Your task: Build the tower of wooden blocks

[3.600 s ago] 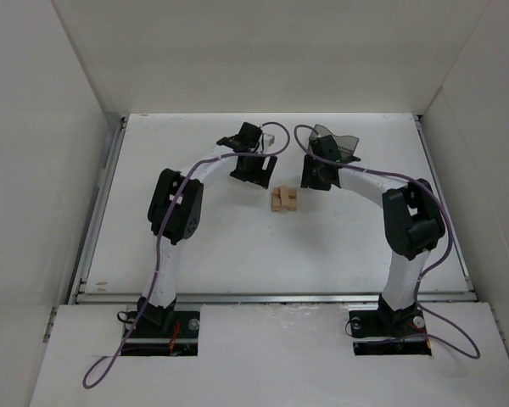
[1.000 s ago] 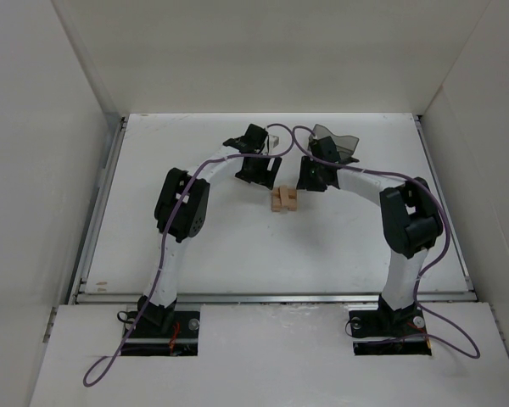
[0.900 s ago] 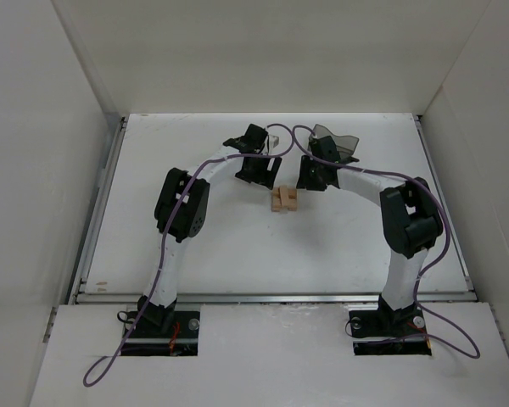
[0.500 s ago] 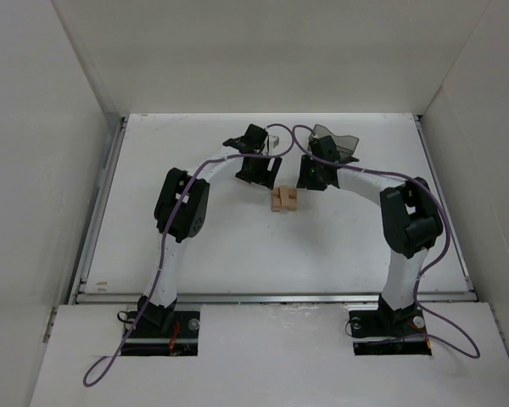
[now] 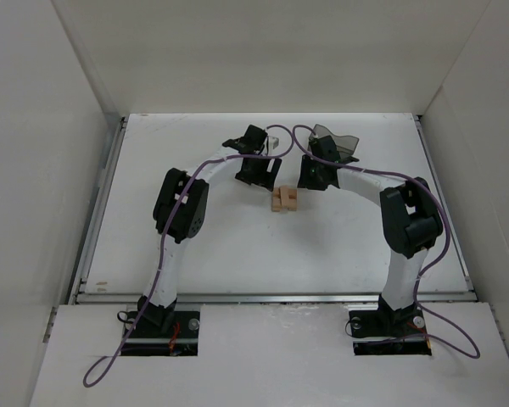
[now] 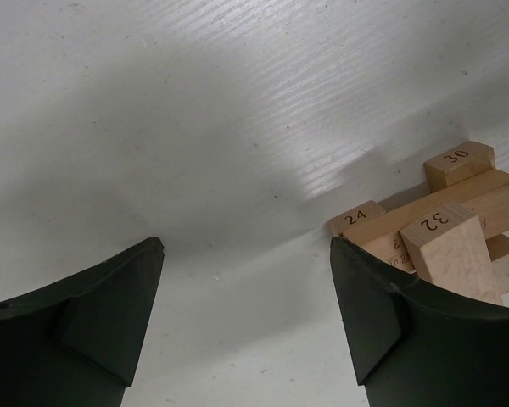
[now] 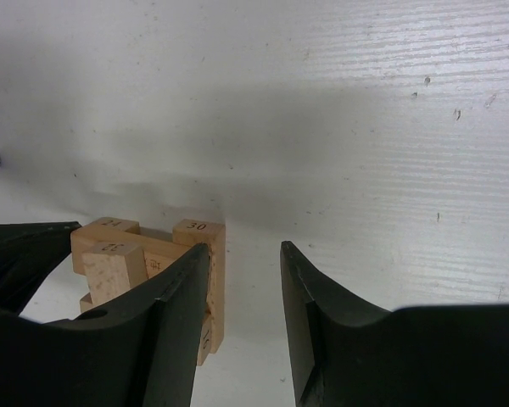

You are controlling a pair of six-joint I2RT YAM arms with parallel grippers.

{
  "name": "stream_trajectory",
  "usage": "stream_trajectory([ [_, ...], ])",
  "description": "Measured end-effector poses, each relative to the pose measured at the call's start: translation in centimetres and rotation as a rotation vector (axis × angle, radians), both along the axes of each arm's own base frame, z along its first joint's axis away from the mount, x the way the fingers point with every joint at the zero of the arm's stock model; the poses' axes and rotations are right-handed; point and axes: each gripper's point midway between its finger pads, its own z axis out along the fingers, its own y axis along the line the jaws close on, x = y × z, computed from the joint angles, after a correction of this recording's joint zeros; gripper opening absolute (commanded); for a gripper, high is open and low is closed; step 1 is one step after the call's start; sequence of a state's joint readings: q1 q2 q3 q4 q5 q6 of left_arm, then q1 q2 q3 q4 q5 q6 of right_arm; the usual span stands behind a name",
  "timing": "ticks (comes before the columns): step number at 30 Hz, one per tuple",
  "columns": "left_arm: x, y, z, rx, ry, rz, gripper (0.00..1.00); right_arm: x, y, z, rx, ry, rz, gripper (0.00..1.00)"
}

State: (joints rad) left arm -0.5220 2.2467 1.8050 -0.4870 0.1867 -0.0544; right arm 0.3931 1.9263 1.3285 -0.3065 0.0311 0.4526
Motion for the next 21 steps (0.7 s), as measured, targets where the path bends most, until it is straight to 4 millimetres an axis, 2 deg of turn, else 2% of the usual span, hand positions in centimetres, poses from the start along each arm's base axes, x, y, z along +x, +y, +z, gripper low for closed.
stream_trajectory([
  [21, -0.69, 0.23, -0.01, 0.0, 0.012, -0.001, 0.77, -0.64, -0.22, -0.75, -0.004, 0.023, -0.006, 0.45],
])
